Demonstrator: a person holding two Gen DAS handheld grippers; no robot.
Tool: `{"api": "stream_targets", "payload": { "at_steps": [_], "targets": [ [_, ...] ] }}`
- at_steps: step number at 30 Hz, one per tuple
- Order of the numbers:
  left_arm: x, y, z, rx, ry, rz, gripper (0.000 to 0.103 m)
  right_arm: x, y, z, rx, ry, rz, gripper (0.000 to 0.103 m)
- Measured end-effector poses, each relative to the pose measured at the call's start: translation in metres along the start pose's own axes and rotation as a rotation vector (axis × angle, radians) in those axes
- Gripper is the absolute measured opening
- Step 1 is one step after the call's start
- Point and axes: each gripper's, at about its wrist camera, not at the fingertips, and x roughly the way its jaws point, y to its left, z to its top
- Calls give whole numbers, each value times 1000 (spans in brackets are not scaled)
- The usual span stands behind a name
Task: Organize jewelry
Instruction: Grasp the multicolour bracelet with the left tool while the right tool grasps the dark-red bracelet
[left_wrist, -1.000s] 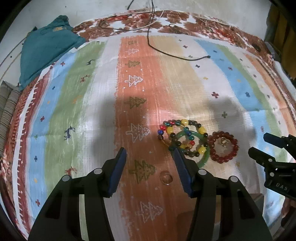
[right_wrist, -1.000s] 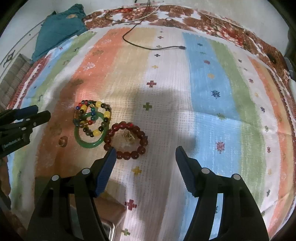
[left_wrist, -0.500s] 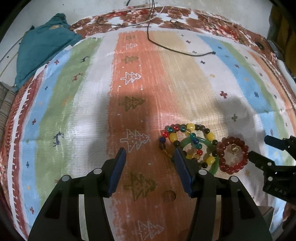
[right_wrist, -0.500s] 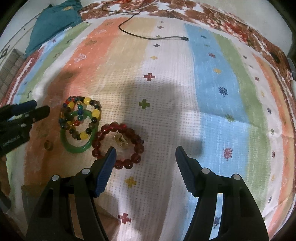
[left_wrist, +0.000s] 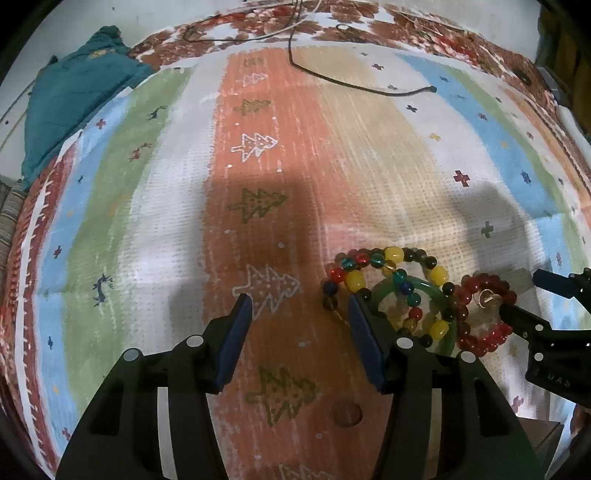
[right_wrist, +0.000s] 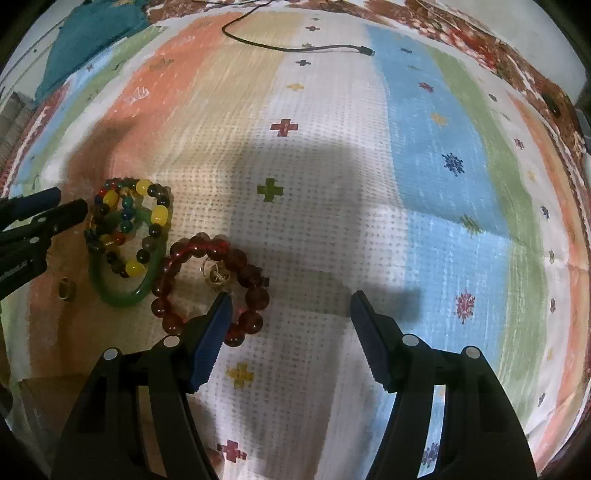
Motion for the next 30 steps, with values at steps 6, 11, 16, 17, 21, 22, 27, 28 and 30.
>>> {"api": "stream_targets", "payload": {
  "at_steps": [6,11,16,17,21,22,27,28,30],
  "targets": [
    [12,-1,2,11,22,9,54,5,4,2,-15,3,-9,66],
    [21,-2,3,28,23,20,52,9,6,7,-28,-2,-12,66],
    [22,-5,1,43,19,22,9,10,-1,12,-30,-11,0,44],
    [22,-7,1,52,20,31,9,10,-3,13,-28,-13,0,31],
    [17,-6,3,53,5,34,9,7,-7,14,-29,-23,6,16],
    [10,-5,5,42,-27,44,9,5,-9,14,-26,-29,10,16],
    [-24,-4,16,7,-98,-18,9,-9,-12,16,-16,-67,23,14],
    [-29,-5,16,7,-105,-23,9,-14,-12,15,-15,-76,26,14],
    [-37,-8,17,9,-116,-39,9,-25,-13,16,-9,-97,36,14]
  ]
}}
